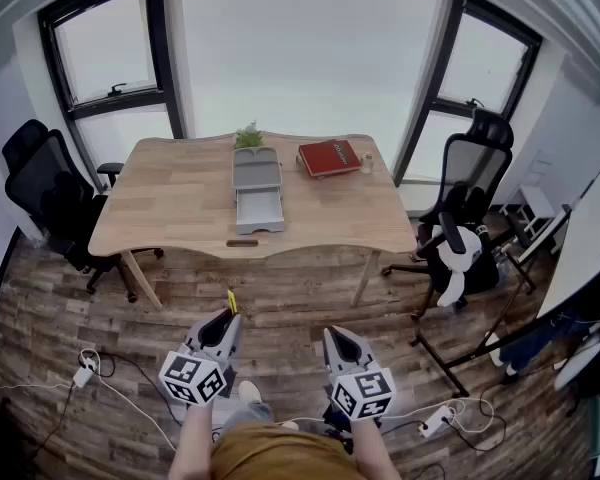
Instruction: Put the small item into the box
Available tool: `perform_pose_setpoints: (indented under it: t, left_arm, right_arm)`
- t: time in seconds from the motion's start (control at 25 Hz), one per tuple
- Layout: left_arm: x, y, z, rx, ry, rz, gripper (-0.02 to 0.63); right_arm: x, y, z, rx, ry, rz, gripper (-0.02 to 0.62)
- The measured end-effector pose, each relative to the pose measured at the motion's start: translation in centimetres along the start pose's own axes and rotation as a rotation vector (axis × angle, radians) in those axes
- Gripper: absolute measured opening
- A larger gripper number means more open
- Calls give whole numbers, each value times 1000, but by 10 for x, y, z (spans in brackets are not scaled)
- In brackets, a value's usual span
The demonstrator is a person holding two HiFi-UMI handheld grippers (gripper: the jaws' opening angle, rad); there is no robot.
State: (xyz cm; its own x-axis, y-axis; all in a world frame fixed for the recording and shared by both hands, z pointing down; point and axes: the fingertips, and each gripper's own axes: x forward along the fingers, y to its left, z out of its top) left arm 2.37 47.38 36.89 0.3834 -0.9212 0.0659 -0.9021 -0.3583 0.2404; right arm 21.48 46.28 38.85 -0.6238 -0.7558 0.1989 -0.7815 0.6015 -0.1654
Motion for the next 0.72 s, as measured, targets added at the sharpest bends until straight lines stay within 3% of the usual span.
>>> perform_pose_setpoints:
  t: [0.36,0.72]
  left_arm:
    - [6,12,5,-6,-8,-6,63]
    - [70,79,-13,-67,0,15,63]
  right_arm:
    - [19,-2,10,10,-12,20,3]
    - [106,-29,3,22,48,53,5]
